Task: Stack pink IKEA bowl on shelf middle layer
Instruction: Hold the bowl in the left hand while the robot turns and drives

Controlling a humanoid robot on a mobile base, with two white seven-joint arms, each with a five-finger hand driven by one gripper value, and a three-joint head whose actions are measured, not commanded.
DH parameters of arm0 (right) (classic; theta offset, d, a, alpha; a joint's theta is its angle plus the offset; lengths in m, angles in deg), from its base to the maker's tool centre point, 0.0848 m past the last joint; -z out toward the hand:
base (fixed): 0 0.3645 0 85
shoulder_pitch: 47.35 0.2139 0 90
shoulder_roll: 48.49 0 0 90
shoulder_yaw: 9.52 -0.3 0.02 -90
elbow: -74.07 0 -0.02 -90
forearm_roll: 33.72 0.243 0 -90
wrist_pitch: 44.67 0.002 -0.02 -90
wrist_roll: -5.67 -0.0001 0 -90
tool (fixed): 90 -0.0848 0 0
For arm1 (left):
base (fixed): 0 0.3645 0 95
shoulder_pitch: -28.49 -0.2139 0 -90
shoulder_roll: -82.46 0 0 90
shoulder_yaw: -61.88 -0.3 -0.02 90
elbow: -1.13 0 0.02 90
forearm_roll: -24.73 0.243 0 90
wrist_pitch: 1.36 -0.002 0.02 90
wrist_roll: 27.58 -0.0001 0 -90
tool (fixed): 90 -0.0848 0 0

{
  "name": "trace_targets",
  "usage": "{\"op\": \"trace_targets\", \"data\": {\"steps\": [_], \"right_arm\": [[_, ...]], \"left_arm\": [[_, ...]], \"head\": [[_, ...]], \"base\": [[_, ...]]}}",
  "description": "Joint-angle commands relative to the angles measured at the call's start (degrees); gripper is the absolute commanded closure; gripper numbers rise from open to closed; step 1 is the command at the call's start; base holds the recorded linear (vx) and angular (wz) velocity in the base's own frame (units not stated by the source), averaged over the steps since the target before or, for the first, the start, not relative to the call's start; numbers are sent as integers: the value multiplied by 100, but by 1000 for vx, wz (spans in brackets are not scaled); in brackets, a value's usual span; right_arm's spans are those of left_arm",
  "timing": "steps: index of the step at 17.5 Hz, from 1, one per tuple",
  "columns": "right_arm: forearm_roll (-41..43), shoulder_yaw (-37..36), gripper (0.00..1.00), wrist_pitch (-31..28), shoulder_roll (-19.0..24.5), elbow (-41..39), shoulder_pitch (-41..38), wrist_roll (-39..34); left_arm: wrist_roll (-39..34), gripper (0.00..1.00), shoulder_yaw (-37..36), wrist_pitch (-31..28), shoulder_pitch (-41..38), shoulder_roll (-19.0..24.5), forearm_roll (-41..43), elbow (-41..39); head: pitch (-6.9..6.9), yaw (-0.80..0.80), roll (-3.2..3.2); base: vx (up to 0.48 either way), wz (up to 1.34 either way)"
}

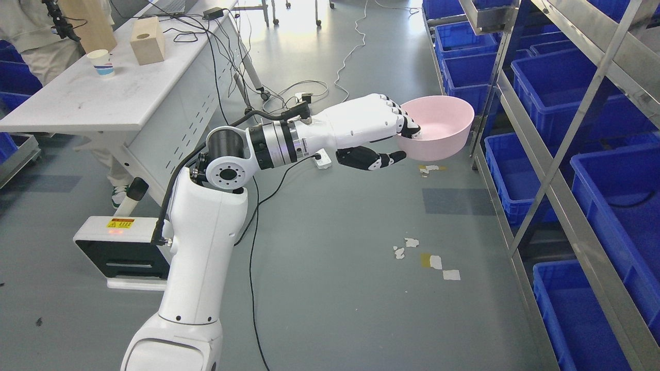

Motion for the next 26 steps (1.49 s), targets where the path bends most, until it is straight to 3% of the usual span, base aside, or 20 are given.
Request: {"op": "trace_targets", "data": {"steps": [1,26], "right_arm": [[0,0,0,4,-100,-100,-26,1],[0,0,0,4,-100,-100,-26,1]], "left_arm": [[5,97,-34,-4,11,100,-8,-2],[-101,96,-350,-13,73,100,10,59]], "head": [[0,0,0],[0,0,0]], "base": [[385,-127],[361,38]]}}
